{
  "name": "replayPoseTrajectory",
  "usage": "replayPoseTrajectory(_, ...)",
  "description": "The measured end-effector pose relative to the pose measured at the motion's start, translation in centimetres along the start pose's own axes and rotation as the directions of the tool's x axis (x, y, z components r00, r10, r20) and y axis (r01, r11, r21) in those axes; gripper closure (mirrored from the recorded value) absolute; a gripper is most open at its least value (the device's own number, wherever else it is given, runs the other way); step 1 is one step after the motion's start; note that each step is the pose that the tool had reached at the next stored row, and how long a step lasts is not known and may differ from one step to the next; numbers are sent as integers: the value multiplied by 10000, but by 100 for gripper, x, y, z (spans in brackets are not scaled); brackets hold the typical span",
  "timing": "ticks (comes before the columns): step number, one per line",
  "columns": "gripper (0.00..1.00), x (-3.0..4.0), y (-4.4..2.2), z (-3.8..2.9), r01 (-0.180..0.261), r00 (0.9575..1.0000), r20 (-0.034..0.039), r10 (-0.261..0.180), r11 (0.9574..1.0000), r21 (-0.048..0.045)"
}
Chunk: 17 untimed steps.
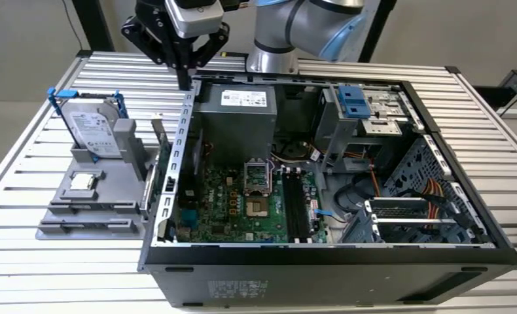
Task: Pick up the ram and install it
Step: 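Reach for the ram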
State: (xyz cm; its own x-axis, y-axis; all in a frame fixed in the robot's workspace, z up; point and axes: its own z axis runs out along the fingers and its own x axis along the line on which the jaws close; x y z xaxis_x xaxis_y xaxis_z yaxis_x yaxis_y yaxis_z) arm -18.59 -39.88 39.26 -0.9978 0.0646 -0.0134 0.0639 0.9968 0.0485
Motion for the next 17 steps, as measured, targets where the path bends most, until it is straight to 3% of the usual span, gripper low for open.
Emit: replayPoseTrajectory(17, 100, 212, -14, -3, 22, 10000, -1, -22, 10000, 0)
